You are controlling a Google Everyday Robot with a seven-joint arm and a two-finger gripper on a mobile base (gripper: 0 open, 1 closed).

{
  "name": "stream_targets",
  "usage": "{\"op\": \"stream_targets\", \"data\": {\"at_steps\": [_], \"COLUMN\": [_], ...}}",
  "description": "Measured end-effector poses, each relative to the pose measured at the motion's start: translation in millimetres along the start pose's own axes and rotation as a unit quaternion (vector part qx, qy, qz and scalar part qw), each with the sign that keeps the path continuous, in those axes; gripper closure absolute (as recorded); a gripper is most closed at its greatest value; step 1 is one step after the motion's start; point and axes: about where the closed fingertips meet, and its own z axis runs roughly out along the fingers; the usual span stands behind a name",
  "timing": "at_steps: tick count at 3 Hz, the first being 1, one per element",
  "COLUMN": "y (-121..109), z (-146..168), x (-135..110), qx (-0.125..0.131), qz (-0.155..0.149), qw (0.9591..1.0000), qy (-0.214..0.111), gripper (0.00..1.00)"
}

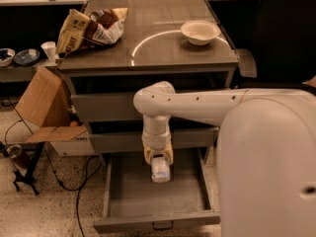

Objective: Pick blue plastic bottle from bottom drawer and place on counter

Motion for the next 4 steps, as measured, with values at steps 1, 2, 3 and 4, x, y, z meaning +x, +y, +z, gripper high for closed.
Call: {"op": "stream_targets", "data": {"at_steps": [1,2,3,4], "y": [31,50,59,58], "z": [-80,-165,-232,-242], "x": [-15,-23,-8,-4], "qx": [-0.028,-0.044,-0.036,-0.024], "qz": [0.029,0.051,0.069,0.074], "qw": [0.9973,0.9901,0.9823,0.981], "qy": [0.061,0.123,0.17,0.178], "gripper": [1.0,1.0,1.0,1.0]}}
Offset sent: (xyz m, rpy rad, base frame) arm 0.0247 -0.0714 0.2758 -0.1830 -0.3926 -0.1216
